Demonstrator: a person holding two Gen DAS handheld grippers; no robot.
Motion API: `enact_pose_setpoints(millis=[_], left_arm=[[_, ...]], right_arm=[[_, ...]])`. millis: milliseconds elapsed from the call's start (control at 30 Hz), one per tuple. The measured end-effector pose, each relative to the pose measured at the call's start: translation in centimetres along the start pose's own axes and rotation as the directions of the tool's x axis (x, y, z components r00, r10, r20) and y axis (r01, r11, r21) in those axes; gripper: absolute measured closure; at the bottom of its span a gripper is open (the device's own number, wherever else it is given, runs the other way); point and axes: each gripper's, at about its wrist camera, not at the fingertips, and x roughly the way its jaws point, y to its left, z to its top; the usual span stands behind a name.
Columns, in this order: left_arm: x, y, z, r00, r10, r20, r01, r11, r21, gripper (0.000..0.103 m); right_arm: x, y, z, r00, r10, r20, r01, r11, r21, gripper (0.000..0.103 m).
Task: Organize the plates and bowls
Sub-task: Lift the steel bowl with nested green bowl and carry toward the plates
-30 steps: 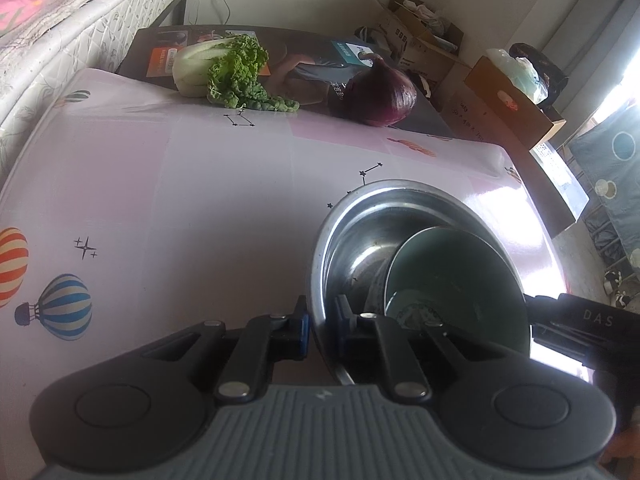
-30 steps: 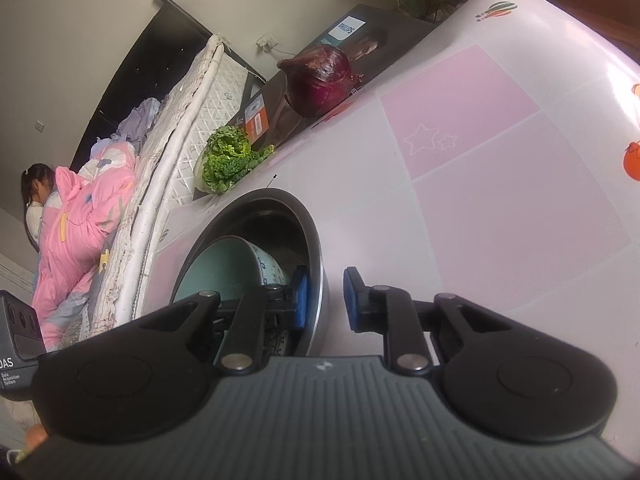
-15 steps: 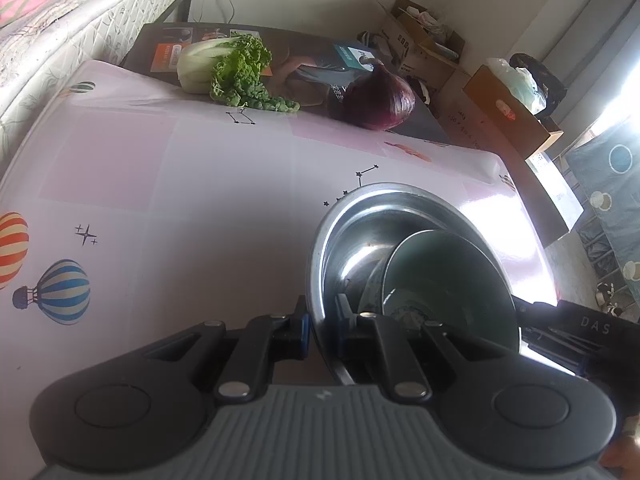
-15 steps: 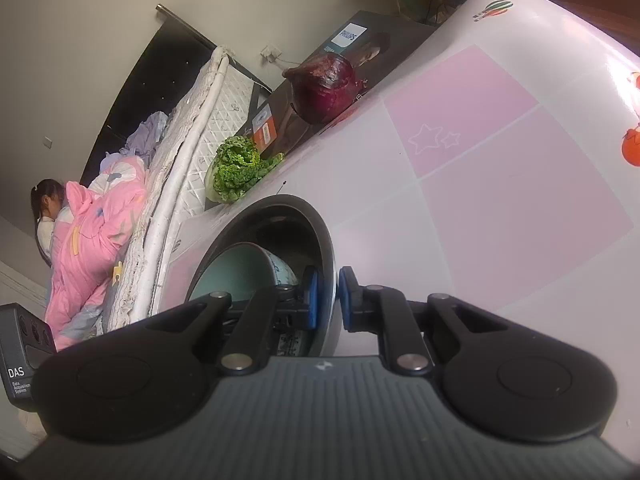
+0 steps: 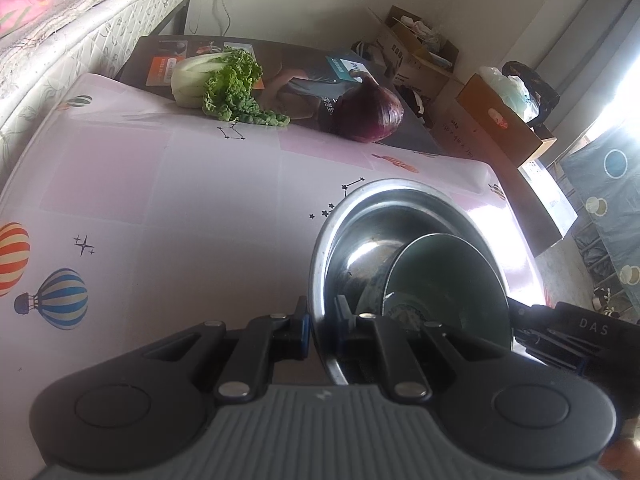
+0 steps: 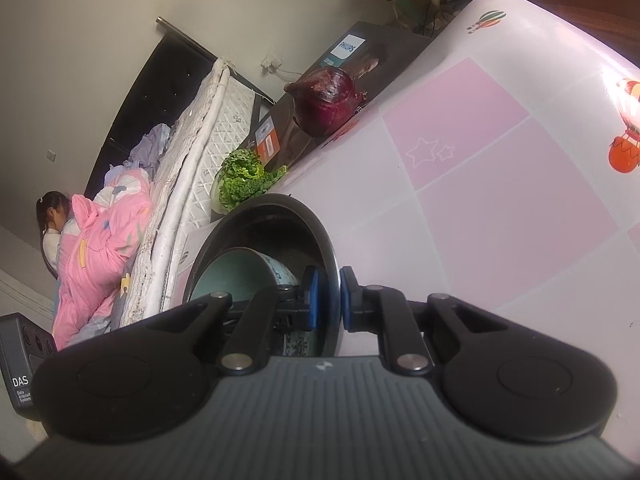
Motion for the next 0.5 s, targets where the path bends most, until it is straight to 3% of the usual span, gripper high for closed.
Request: enact_pose_setpoints(millis=[500], left_arm=[[-2.3,-0.7,0.5,0.999,-0.011,0.047,0.01,1.0,0.009,0.092]], right_arm=[[-2.0,1.4,0.6,0.999,0.016,0.03,-0.016,1.0,-0.012,0.091]])
